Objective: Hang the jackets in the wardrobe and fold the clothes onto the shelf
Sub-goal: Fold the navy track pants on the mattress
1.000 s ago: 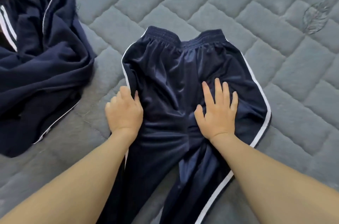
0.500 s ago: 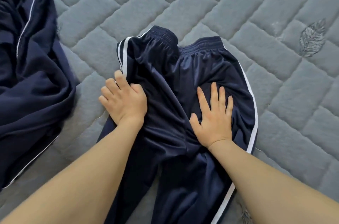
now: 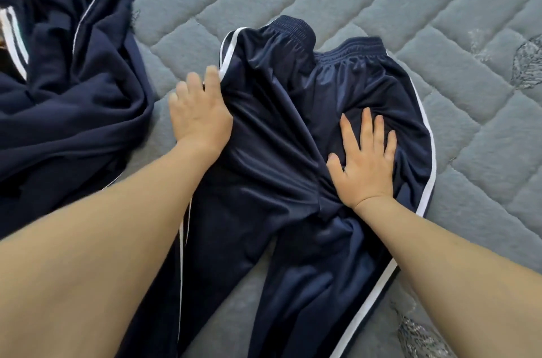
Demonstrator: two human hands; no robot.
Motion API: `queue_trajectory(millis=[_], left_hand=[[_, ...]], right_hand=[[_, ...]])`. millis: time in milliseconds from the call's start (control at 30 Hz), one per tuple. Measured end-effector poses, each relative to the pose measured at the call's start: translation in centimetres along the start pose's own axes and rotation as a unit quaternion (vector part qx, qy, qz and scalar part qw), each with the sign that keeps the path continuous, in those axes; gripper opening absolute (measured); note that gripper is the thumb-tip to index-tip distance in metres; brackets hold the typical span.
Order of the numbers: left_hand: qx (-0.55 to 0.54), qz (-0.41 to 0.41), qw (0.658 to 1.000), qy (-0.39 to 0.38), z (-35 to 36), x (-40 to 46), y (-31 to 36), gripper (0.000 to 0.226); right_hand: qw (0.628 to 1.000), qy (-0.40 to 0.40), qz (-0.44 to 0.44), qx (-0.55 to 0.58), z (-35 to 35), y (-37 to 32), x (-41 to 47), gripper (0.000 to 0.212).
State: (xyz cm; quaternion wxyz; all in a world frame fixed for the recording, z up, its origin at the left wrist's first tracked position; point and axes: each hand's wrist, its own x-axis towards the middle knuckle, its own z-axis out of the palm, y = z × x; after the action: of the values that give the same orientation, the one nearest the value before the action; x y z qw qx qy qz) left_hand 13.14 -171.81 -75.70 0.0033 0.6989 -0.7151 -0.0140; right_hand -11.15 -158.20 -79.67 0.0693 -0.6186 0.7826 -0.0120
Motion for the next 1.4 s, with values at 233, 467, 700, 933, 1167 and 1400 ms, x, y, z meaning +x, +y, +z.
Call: queue_trajectory(millis=[233, 467, 700, 933, 1167, 1400], left_hand=[[-0.006, 0.249, 0.969, -0.006, 1.4, -17.8, -1.6, 0.067], [0.028, 0.215, 0.970, -0.113, 4.2, -19.4, -2.0, 0.068], [-0.052, 0.107, 0.970, -0.214, 1.0, -22.9, 0.8, 0.066], [-0.503, -0.157, 0.758, -0.385, -3.2, -35.1, 1.0, 0.025], [-0.731, -0.232, 0.505, -0.397, -7.0, -35.2, 3.1, 0.019], [-0.620, -0.137, 0.549, -0.543, -6.4, -39.5, 5.5, 0.067]], right_hand=[[0.998, 0.001, -0.065, -0.018, -0.8, 2.1, 6.2, 0.074], [0.977, 0.077, 0.005, 0.201, -1.9, 1.0, -2.5, 0.058], [0.862, -0.024, 0.304, 0.404, -3.0, 1.3, -23.3, 0.051], [0.753, -0.231, 0.337, 0.516, -5.2, 0.1, -17.7, 0.062], [0.742, -0.128, 0.302, 0.585, -14.4, 6.6, -15.8, 0.025], [0.641, -0.145, 0.374, 0.654, -14.3, 9.4, -22.8, 0.030]])
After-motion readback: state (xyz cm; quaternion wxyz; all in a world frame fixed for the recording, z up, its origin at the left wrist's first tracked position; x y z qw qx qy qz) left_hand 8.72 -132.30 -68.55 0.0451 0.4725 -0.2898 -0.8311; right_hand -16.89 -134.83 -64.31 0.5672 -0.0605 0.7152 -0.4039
